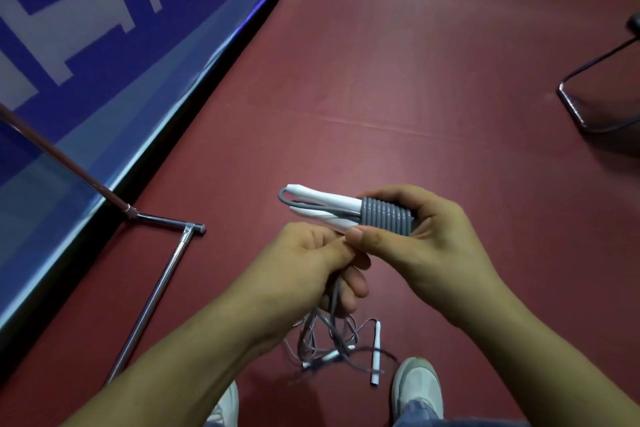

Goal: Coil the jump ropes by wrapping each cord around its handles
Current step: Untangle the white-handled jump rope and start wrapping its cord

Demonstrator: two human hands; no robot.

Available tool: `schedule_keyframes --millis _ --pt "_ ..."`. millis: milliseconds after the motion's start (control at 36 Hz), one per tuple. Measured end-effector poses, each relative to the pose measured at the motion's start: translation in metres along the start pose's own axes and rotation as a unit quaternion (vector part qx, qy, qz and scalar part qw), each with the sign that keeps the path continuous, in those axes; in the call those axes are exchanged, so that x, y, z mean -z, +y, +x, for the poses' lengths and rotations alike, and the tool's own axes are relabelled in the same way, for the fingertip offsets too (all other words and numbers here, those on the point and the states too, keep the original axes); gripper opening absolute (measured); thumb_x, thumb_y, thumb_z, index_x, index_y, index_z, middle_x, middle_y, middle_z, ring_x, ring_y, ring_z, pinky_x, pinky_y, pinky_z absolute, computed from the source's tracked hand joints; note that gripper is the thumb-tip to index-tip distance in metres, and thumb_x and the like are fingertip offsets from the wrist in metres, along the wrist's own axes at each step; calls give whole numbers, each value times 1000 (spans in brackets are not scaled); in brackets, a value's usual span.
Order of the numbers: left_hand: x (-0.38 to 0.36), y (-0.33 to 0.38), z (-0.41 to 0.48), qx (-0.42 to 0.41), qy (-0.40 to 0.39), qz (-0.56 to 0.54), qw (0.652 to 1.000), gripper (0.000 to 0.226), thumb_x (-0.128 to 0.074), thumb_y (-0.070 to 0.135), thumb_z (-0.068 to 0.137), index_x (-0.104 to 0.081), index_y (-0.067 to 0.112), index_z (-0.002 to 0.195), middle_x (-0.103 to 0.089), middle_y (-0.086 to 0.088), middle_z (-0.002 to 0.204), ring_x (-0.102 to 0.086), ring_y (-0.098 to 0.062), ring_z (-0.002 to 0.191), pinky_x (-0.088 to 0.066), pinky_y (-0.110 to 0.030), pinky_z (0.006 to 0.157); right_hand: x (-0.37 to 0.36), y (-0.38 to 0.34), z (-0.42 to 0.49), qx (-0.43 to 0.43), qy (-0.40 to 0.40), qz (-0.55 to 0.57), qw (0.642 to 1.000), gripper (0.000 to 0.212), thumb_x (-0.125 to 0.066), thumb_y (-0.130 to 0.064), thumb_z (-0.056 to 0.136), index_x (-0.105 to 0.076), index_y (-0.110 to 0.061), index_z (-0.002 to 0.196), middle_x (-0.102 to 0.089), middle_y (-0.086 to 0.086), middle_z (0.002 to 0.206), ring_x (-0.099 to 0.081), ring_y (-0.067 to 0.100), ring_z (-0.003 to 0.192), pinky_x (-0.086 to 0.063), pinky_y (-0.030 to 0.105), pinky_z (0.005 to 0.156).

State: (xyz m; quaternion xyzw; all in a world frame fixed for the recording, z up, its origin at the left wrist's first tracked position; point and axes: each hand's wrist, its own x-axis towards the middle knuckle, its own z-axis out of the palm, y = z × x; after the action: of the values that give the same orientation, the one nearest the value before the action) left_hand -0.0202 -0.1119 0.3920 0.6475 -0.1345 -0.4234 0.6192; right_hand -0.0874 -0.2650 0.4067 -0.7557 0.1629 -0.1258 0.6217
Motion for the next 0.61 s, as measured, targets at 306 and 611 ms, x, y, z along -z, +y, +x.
schedule_keyframes --millis 306,611 --pt "-4 9 -8 32 -21 -77 996 27 -46 8 104 -68 1 90 -54 -7 62 -36 -8 42 -36 -24 44 -1 -4 0 -8 -41 93 995 42 -79 7 76 -72 -7 115 -67 6 75 -58 10 56 -48 18 53" --pt "29 16 -15 30 -78 15 996 41 -73 30 76 -71 -6 95 -64 -16 66 -53 -16 42 -47 -28 52 12 -3 7 31 -75 -43 996 54 -87 -27 55 -74 -20 107 -74 -3 88 -65 3 73 -51 15 67"
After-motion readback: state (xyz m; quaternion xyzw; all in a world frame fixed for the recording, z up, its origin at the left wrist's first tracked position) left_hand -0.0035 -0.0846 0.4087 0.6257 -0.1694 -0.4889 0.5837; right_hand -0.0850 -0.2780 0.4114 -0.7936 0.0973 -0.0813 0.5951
